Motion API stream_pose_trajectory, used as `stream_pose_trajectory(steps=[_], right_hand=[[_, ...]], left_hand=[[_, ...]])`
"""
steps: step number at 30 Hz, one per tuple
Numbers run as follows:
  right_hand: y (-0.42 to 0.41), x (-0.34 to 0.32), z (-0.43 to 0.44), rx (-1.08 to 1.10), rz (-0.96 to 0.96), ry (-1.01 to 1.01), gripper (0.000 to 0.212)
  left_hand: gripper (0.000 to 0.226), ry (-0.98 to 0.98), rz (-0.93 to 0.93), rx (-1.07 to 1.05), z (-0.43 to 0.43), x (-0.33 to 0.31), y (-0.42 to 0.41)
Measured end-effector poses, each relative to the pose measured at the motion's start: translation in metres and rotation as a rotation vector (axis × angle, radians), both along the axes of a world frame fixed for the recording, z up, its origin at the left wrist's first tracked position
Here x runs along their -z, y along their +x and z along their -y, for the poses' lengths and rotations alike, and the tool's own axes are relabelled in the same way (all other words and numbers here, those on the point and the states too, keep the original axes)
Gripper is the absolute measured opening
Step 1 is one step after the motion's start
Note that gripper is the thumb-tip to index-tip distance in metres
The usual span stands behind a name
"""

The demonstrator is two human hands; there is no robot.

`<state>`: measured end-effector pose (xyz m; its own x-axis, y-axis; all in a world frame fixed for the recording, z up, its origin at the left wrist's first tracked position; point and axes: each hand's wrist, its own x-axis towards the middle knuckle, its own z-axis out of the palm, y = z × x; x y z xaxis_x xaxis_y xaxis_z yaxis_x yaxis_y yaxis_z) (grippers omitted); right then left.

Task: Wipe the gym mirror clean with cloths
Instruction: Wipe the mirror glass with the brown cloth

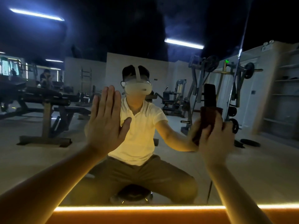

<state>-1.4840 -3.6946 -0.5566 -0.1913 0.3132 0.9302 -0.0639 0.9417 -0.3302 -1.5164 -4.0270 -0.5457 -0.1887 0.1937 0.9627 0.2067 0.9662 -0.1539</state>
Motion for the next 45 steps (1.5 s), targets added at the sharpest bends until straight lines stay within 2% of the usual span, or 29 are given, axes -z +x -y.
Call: stream_pose_trajectory(steps=[3, 6, 8, 11, 13, 15, 19, 22, 25, 27, 29, 32, 34, 35, 37, 40, 45], right_hand=[[-0.006, 0.02, 0.08, -0.089, -0.031, -0.107, 0.047], [-0.004, 0.041, 0.155, -0.336, 0.031, -0.118, 0.044], [0.004, 0.058, 0.183, -0.395, 0.061, 0.085, 0.049], [0.008, 0.072, 0.169, -0.408, 0.129, 0.58, 0.051], [0.011, 0.069, 0.13, -0.322, 0.179, 0.704, 0.054], [0.015, 0.067, 0.082, -0.224, 0.214, 0.599, 0.057], [0.021, 0.079, 0.014, -0.068, 0.144, 0.176, 0.04], [0.01, 0.093, 0.023, -0.033, 0.077, -0.157, 0.041], [0.003, 0.086, 0.069, -0.098, -0.013, -0.337, 0.039], [0.004, 0.079, 0.108, -0.181, -0.033, -0.327, 0.04], [0.01, 0.077, 0.147, -0.302, 0.017, -0.231, 0.043], [0.017, 0.088, 0.18, -0.475, 0.068, 0.059, 0.051], [0.018, 0.091, 0.168, -0.501, 0.1, 0.258, 0.057], [0.018, 0.088, 0.155, -0.479, 0.117, 0.287, 0.057], [0.016, 0.08, 0.125, -0.376, 0.146, 0.193, 0.052], [0.01, 0.067, 0.09, -0.289, 0.017, -0.105, 0.04], [0.004, 0.068, 0.122, -0.265, -0.058, -0.357, 0.044]], left_hand=[[0.082, 0.01, -0.016, 0.037, -0.001, 0.003, 0.0], [0.075, 0.001, -0.016, 0.134, 0.004, 0.003, 0.0], [0.069, -0.022, -0.007, 0.181, 0.012, 0.008, 0.002], [0.066, -0.047, 0.001, 0.185, 0.019, 0.023, 0.007], [0.07, -0.034, 0.014, 0.144, 0.015, 0.032, 0.008], [0.076, 0.002, 0.035, 0.106, 0.007, 0.037, 0.008], [0.085, 0.035, 0.071, 0.05, -0.005, 0.047, 0.005], [0.085, 0.03, 0.059, 0.021, -0.007, 0.052, 0.003], [0.084, 0.017, 0.059, 0.009, -0.008, 0.055, 0.005], [0.083, 0.004, 0.078, 0.009, -0.008, 0.056, 0.006], [0.082, -0.022, 0.108, 0.008, -0.003, 0.057, 0.01], [0.078, -0.152, 0.136, -0.012, 0.015, 0.056, 0.014], [0.078, -0.229, 0.176, -0.049, 0.028, 0.053, 0.018], [0.078, -0.244, 0.197, -0.062, 0.031, 0.052, 0.02], [0.077, -0.226, 0.216, -0.081, 0.03, 0.052, 0.025], [0.076, -0.174, 0.211, -0.085, 0.02, 0.058, 0.032], [0.075, -0.255, 0.236, -0.06, 0.037, 0.06, 0.045]])
